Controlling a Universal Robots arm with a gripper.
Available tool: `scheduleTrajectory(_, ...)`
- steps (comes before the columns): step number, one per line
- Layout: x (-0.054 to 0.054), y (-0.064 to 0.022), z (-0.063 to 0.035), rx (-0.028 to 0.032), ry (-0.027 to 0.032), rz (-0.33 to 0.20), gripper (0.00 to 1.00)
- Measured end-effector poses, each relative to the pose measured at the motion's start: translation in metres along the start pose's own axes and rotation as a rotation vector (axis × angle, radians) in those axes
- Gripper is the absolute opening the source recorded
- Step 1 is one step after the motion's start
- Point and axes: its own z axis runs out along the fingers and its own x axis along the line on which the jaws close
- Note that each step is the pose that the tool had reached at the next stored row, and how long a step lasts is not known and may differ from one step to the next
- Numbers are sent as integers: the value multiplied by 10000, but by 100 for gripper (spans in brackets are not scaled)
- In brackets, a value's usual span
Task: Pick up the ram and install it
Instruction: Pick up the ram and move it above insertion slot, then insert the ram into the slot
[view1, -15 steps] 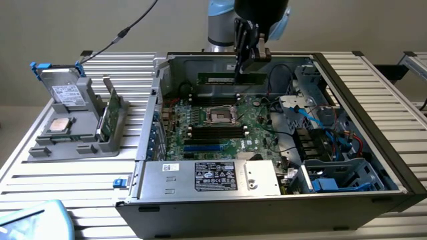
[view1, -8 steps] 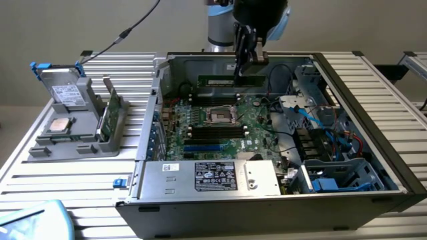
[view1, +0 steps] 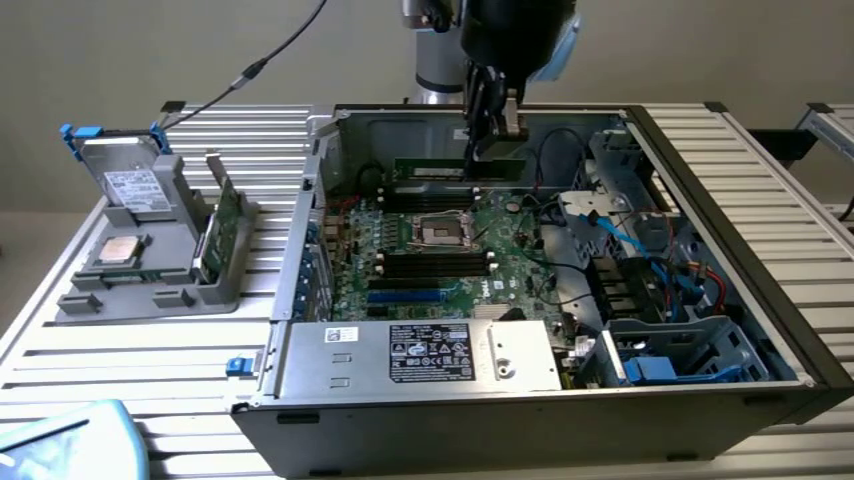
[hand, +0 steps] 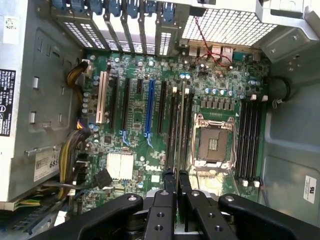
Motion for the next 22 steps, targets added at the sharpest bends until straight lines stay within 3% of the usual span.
scheduleTrajectory(11,-144,78,198,2,-4,29,14)
scheduleTrajectory(13,-151,94,206,-53,-4,31,14)
scheduleTrajectory(22,-151,95,206,-56,-4,32,14)
